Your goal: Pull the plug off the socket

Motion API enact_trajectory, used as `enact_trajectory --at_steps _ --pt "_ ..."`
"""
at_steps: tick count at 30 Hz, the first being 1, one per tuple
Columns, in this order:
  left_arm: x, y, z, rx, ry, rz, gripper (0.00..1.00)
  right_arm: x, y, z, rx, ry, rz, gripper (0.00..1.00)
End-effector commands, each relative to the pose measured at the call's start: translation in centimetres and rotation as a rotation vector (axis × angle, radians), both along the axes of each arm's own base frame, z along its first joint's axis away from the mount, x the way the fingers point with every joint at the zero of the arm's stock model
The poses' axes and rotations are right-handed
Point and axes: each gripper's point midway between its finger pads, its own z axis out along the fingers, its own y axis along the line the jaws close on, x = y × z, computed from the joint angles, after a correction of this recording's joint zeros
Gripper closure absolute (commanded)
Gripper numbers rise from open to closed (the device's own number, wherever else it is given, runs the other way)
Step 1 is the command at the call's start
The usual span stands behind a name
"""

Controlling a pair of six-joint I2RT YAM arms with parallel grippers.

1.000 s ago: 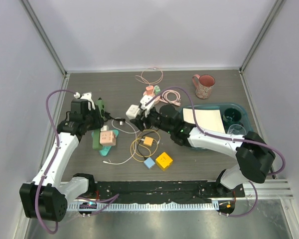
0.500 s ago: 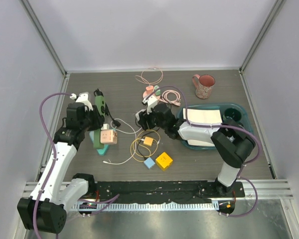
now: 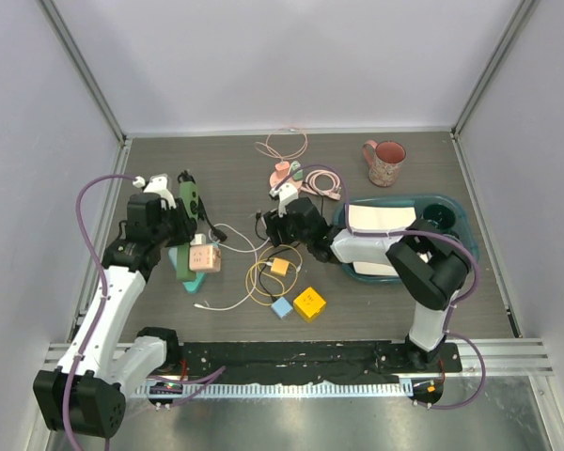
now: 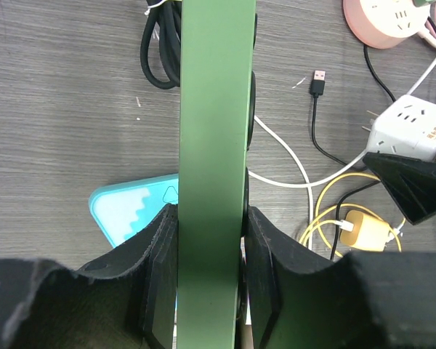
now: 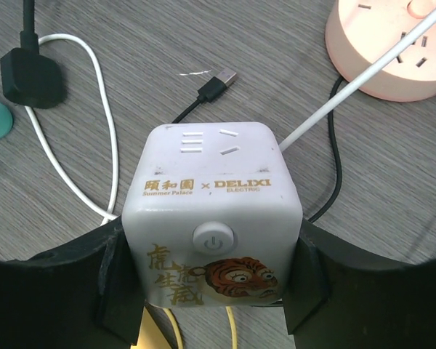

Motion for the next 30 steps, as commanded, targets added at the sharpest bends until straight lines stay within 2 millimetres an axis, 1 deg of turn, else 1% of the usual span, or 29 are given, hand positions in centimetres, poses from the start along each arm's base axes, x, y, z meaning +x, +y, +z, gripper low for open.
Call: enact_trajectory --at_steps 1,3,4,5,8,11,12,14,15,17,18,19,21,22,23,24,25,26,28,29,30 --pt "2.2 -0.4 4.1 -0.025 -0.164 -0.007 1.00 1.3 0.2 6.3 0.098 -0.133 -0.031 0.31" --pt "2.2 -0.5 4.1 -0.026 -0.164 -0.011 1.00 1.5 -0.2 7.1 0.091 -0.149 -0.047 0.29" --pt "2.2 -0.5 4.1 -0.027 -0.165 -0.013 1.00 1.4 -0.5 7.1 0.080 -0.146 -0.051 0.28" --pt "2.2 -0.5 4.1 -0.028 -0.164 -0.010 1.00 1.5 -0.8 7.8 0.079 -0.159 -0.063 0.27" --pt "2.2 -0.5 4.0 -0.027 -0.161 -0.015 1.00 1.5 -1.4 8.0 0.056 -0.168 -0.075 0.26" --pt "2.1 -0.6 4.0 -0.030 -0.162 -0.020 1.00 1.1 -2.0 7.9 0.038 -0.153 -0.079 0.28" --pt "2.2 -0.7 4.1 -0.033 -0.166 -0.024 1.00 0.3 -1.4 9.0 0.079 -0.148 -0.036 0.29" --pt "2.1 -0.8 4.2 -0.037 -0.175 -0.029 1.00 -0.9 -0.5 10.6 0.172 -0.111 -0.001 0.30" --pt "2.1 -0.9 4.2 -0.040 -0.175 -0.033 1.00 -1.6 -0.2 12.8 0.238 -0.114 0.017 0.30" --pt "2.2 -1.0 4.4 -0.047 -0.182 -0.038 1.00 -3.7 1.3 14.9 0.380 -0.027 0.077 0.30" --pt "2.2 -1.1 4.5 -0.051 -0.187 -0.040 1.00 -4.3 1.7 16.4 0.435 -0.010 0.092 0.30" --pt "2.2 -1.3 4.6 -0.055 -0.193 -0.046 1.00 -5.3 2.5 17.4 0.529 0.061 0.114 0.30" --pt "2.2 -1.4 4.7 -0.063 -0.198 -0.049 1.00 -6.4 3.3 18.8 0.641 0.107 0.133 0.29" --pt "2.2 -1.4 4.7 -0.066 -0.200 -0.050 1.00 -7.2 3.8 19.3 0.682 0.133 0.149 0.28" --pt "2.2 -1.5 4.8 -0.068 -0.203 -0.054 1.00 -7.7 4.1 19.7 0.747 0.185 0.131 0.20" --pt "2.2 -1.6 4.9 -0.071 -0.207 -0.056 1.00 -8.1 4.2 19.1 0.768 0.209 0.121 0.18" --pt "2.1 -1.6 5.1 -0.075 -0.217 -0.058 1.00 -8.9 4.8 20.0 0.817 0.207 0.136 0.10" --pt "2.1 -1.7 5.1 -0.077 -0.220 -0.062 1.00 -9.0 5.0 20.0 0.857 0.241 0.109 0.07" --pt "2.0 -1.8 5.5 -0.085 -0.238 -0.068 1.00 -9.7 5.9 19.2 0.875 0.289 0.107 0.02" --pt "2.0 -1.9 5.4 -0.086 -0.236 -0.071 1.00 -10.5 6.6 19.1 0.879 0.310 0.122 0.01" --pt "2.0 -1.9 5.5 -0.088 -0.240 -0.072 1.00 -10.7 7.1 19.2 0.887 0.321 0.121 0.00"
